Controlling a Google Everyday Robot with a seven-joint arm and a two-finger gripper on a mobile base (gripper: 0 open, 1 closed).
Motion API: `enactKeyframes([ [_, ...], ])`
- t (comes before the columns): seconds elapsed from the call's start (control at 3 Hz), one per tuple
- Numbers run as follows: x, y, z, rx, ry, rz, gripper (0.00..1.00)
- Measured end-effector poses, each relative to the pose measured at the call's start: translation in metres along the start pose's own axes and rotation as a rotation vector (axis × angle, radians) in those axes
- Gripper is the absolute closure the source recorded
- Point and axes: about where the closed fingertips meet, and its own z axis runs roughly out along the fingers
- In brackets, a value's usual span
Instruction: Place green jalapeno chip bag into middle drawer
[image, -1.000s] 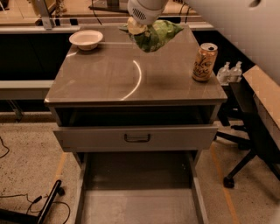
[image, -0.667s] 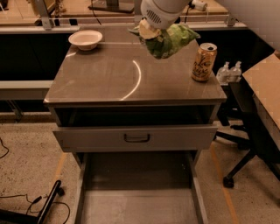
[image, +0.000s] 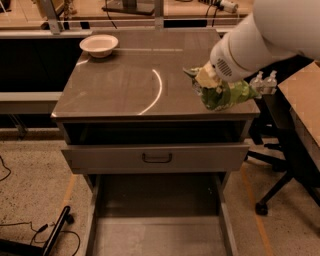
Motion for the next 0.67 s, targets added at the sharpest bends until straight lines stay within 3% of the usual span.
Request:
enactKeyframes([
  [0.67, 0.095, 0.013, -0.004, 0.003, 0.024, 0.207, 1.00],
])
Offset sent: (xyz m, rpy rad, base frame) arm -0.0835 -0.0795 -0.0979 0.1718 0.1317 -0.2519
